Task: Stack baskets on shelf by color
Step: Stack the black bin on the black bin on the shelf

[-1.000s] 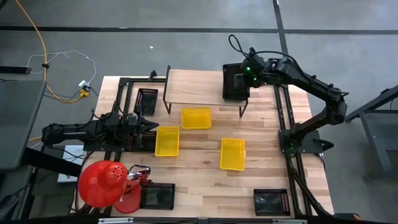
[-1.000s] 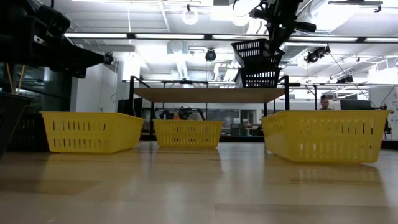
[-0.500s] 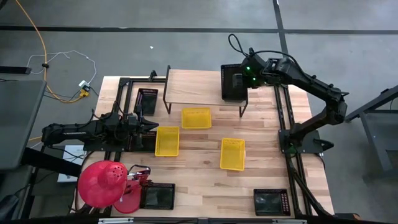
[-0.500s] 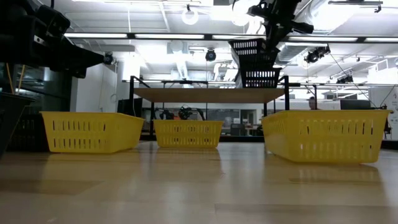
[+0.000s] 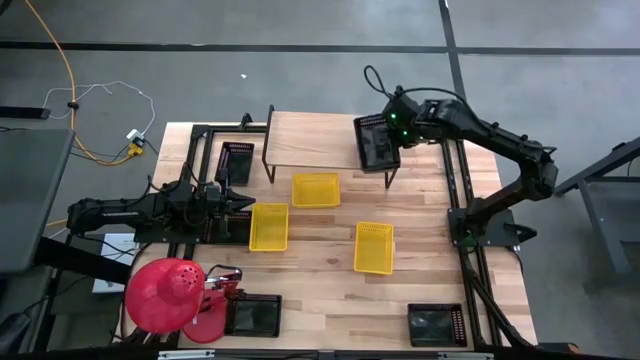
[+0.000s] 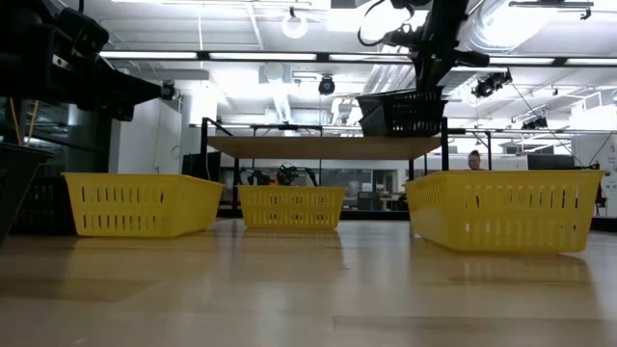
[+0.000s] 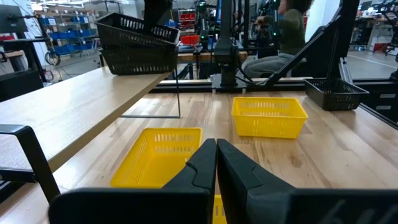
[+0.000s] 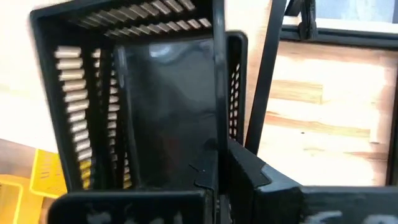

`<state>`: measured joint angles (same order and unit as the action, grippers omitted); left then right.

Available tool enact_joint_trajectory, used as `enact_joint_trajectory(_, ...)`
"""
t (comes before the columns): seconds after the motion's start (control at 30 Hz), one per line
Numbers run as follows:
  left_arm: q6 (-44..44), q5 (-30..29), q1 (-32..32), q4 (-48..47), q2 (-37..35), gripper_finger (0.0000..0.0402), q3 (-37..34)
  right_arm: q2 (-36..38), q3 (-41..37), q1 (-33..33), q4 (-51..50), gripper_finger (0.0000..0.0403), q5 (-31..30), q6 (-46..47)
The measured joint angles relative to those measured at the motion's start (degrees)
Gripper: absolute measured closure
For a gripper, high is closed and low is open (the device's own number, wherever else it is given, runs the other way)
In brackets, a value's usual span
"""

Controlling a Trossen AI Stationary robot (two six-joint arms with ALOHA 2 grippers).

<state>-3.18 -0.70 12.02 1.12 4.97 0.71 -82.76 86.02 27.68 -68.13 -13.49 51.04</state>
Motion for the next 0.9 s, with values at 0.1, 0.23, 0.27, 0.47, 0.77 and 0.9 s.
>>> enact_joint_trajectory(0.1, 0.0, 0.01, -0.01, 0.01, 0.0, 0.0398, -0.02, 0.0, 0.0, 0.07, 0.36, 0.0391, -0.08, -0.96)
enact_joint_trajectory(0.23, 0.0, 0.01, 0.01, -0.01, 0.0, 0.0398, -0.01, 0.0, 0.02, 0.07, 1.42, 0.039, -0.21, -2.04)
enact_joint_trajectory(0.27, 0.0, 0.01, 0.0, 0.01, 0.0, 0.0398, 0.0, 0.0, 0.02, 0.07, 1.75, 0.0389, -0.25, -2.1)
enact_joint_trajectory(0.47, 0.0, 0.01, 0.0, -0.01, 0.0, 0.0398, 0.0, 0.0, 0.04, -0.07, 1.68, 0.0327, -1.67, -3.54)
enact_joint_trajectory(0.77, 0.0, 0.01, 0.0, -0.01, 0.0, 0.0398, -0.01, 0.0, 1.24, 0.44, 1.0, 0.0206, -2.4, -8.64)
enact_joint_trajectory(0.9, 0.0, 0.01, -0.01, -0.01, 0.0, 0.0398, 0.0, 0.26, 4.13, -0.95, -0.56, 0.0198, -2.58, -13.46)
